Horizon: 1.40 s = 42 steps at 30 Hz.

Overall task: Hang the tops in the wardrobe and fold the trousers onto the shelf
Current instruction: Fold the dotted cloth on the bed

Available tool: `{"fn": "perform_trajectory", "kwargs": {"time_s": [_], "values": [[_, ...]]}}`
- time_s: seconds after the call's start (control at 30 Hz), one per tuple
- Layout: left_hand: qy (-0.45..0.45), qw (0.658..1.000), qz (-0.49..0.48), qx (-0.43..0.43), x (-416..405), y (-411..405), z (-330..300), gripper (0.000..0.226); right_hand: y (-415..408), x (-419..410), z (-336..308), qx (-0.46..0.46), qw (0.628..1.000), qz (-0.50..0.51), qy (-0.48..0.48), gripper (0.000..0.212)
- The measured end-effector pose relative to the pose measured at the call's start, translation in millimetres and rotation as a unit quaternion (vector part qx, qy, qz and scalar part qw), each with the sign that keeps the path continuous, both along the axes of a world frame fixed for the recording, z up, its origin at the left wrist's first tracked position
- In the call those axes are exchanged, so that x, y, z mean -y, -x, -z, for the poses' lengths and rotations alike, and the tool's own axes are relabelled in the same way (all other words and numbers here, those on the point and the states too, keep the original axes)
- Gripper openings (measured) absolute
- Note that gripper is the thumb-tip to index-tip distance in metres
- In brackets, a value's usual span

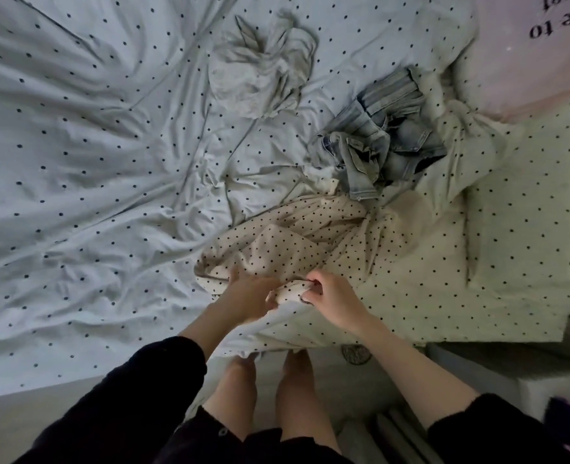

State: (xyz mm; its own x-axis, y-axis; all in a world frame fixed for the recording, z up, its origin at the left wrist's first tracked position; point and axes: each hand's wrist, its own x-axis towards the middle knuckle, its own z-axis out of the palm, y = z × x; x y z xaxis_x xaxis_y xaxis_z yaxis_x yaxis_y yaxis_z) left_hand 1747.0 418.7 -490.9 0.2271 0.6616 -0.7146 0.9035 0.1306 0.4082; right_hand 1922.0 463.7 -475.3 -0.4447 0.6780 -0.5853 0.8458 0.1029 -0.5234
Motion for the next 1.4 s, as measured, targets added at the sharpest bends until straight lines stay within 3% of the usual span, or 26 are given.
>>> {"fn": "perform_trajectory", "kwargs": {"time_s": [0.1,0.2,0.27,0.37,0.47,0.6,0.8,0.97,1.03,1.07,1.13,1.2,1.3,1.4], "values": [[-0.134,0.984,-0.114,0.014,3.7,5.3,2.5,0.014,-9.6,-10.7,5.3,0.025,0.997,-0.054,-0.057,0.028],[-0.265,0.936,-0.223,-0.066,6.2,39.4,1.8,0.019,-23.5,-25.5,13.1,0.100,0.985,-0.087,-0.113,0.041],[-0.271,0.907,-0.288,-0.148,7.3,66.4,-1.7,0.016,-32.1,-37.2,18.4,0.154,0.978,-0.049,-0.131,0.047],[-0.172,0.880,-0.384,-0.220,1.2,93.2,-8.3,0.017,-38.9,-50.1,23.2,0.219,0.965,0.003,-0.143,0.055],[-0.068,0.909,-0.339,-0.230,-1.0,90.9,-2.5,0.039,-39.8,-62.5,27.7,0.213,0.967,0.054,-0.132,0.059],[-0.083,0.957,-0.245,-0.132,-4.1,54.5,13.2,0.069,-42.0,-84.6,47.4,0.162,0.957,0.238,-0.042,0.066],[0.029,0.988,-0.129,-0.074,-10.3,15.1,30.7,0.066,-39.1,-93.0,76.6,0.054,0.875,0.478,0.060,0.068],[0.034,0.991,-0.094,-0.090,-7.6,20.6,34.0,0.064,-44.7,-101.0,84.1,0.061,0.826,0.557,0.065,0.097],[0.037,0.991,-0.094,-0.086,-8.6,23.1,34.5,0.062,-51.0,-105.6,84.1,0.069,0.808,0.577,0.097,0.086],[0.038,0.991,-0.096,-0.085,-8.9,23.9,34.2,0.061,-52.7,-108.1,81.4,0.067,0.805,0.578,0.115,0.067],[0.036,0.990,-0.105,-0.086,-10.7,23.4,32.3,0.058,-53.0,-109.1,73.1,0.062,0.817,0.559,0.129,0.029],[0.023,0.986,-0.143,-0.079,-13.9,20.5,27.0,0.054,-49.7,-102.4,68.5,0.069,0.853,0.512,0.074,0.013],[-0.057,0.974,-0.216,-0.039,-28.1,9.1,14.5,0.047,-46.7,-81.5,48.8,-0.014,0.906,0.420,-0.056,0.010],[-0.162,0.965,-0.206,0.023,-49.6,-4.9,0.0,0.054,-54.4,-57.2,35.7,-0.036,0.941,0.243,-0.234,0.014]]}}
